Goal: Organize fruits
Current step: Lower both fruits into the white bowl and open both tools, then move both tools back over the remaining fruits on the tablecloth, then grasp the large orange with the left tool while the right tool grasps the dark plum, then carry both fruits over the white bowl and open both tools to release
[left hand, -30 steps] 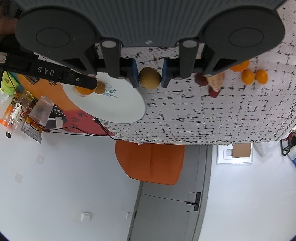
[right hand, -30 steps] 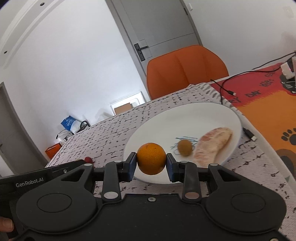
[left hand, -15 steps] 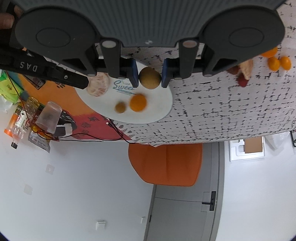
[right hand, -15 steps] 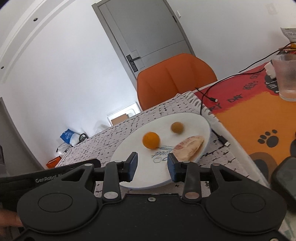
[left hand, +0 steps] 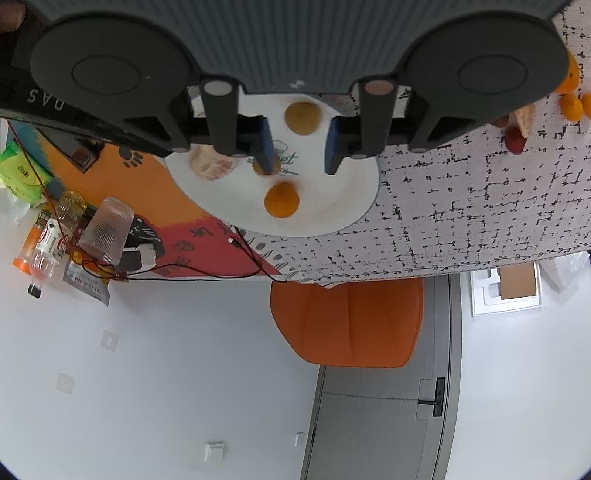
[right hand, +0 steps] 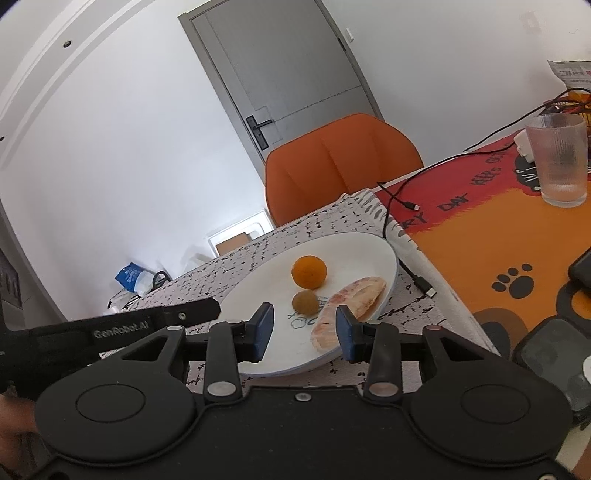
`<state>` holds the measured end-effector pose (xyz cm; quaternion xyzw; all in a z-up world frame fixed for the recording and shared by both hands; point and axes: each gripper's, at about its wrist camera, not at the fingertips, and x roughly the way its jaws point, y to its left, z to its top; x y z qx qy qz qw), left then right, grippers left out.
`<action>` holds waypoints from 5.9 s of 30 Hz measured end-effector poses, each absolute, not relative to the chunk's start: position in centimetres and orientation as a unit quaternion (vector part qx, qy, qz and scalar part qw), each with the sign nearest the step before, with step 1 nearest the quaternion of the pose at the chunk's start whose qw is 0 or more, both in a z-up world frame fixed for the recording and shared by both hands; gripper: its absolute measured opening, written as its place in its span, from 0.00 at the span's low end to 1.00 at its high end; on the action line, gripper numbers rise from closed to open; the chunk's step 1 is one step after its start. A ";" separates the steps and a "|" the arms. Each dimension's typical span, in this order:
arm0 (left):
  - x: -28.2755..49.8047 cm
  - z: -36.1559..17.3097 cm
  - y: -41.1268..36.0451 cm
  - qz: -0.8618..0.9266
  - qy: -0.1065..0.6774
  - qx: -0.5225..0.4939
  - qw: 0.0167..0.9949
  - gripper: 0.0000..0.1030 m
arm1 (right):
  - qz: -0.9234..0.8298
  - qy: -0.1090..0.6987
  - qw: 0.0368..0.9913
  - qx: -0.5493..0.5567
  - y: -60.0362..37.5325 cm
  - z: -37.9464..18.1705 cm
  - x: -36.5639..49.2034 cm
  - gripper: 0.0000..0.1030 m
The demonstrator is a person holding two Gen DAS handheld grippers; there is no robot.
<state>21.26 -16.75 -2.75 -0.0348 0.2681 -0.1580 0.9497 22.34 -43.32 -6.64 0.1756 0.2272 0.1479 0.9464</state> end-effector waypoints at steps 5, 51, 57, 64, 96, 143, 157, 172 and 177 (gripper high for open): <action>20.9 -2.8 -15.9 -0.143 0.274 -0.034 0.951 0.35 | 0.147 0.229 0.946 0.176 -43.2 -6.8 22.3 0.45; 14.6 -1.5 0.2 0.014 0.218 -0.110 0.970 0.86 | 0.228 0.225 0.942 0.102 -32.4 -5.6 21.3 0.95; 14.5 -2.6 0.8 0.015 0.231 -0.119 0.965 0.86 | 0.239 0.228 0.940 0.089 -31.2 -5.7 21.6 0.94; 14.8 -4.0 1.2 0.013 0.244 -0.128 0.961 0.84 | 0.248 0.236 0.937 0.076 -30.0 -6.1 22.0 0.84; 17.2 -7.6 2.1 -0.004 0.285 -0.174 0.942 0.38 | 0.278 0.286 0.917 -0.001 -24.4 -8.5 26.2 0.41; 16.5 -5.5 2.8 -0.004 0.267 -0.168 0.949 0.38 | 0.290 0.282 0.914 0.007 -24.0 -7.4 26.3 0.22; 17.3 -4.4 -1.8 -0.038 0.264 -0.140 0.954 0.38 | 0.250 0.259 0.932 0.037 -29.3 -6.4 25.7 0.22; 18.4 -3.8 -6.7 -0.074 0.264 -0.107 0.956 0.38 | 0.213 0.259 0.939 0.072 -34.9 -7.4 25.3 0.22; 18.9 -3.7 -8.3 -0.086 0.265 -0.096 0.956 0.38 | 0.201 0.259 0.941 0.082 -36.3 -7.8 25.2 0.22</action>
